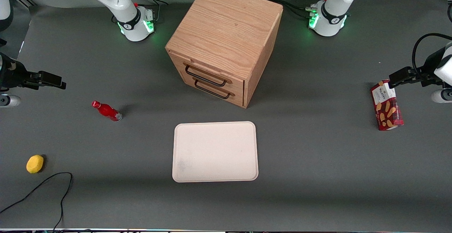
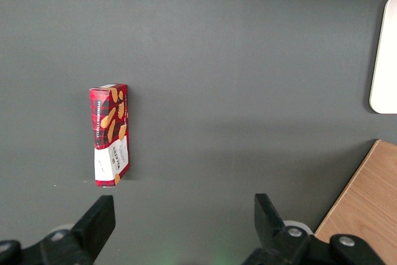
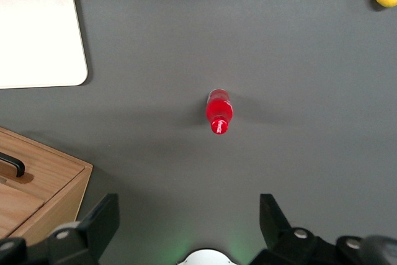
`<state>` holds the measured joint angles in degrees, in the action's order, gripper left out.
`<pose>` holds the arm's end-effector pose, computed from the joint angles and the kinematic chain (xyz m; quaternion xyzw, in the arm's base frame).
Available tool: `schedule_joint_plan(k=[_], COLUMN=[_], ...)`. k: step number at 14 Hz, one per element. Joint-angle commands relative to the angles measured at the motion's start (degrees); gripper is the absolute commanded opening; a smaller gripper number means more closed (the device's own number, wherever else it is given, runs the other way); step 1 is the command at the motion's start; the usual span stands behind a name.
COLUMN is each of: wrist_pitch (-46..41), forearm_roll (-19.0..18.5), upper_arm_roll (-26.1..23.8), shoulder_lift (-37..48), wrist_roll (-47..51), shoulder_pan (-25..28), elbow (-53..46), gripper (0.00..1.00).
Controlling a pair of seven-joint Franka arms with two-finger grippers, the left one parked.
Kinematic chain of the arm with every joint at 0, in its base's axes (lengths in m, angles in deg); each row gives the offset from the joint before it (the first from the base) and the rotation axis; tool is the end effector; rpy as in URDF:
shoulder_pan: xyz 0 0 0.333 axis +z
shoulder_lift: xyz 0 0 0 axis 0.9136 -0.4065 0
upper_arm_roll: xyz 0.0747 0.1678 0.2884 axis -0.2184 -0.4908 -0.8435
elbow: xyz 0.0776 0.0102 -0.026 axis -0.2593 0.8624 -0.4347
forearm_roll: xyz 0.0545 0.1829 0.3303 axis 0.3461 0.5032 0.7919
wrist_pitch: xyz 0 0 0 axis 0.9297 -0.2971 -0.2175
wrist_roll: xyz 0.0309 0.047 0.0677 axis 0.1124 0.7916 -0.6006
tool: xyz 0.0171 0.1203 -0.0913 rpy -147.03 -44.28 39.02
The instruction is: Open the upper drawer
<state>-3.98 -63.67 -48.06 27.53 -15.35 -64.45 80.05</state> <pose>0.5497 -0.0328 0.5661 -0.9965 0.0206 0.0781 0.0224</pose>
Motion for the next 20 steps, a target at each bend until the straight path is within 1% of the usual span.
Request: schedule_joint_plan(k=[1, 7, 9, 10, 12, 20], wrist_pitch=[-1.03, -1.03, -0.50, -0.59, -0.94, -0.50], forearm_roll=[1.20, 1.64, 3.73, 3.92, 4.10, 4.01], upper_arm_roll=[-0.51, -0.60, -0.60, -0.51, -0.42, -0.51], shoulder_lift=[-1.10, -1.11, -1.19, -2.07, -3.30, -3.39], wrist_roll=[-0.57, -0.57, -0.39, -0.92, -1.27, -1.45], shoulder_pan=[-0.25, -0.07, -0.24, -0.42, -0.59, -0.15], elbow=[-1.76, -1.84, -2.11, -3.67, -4.66, -5.01], gripper=[1.00, 1.00, 1.00, 1.00, 1.00, 1.00])
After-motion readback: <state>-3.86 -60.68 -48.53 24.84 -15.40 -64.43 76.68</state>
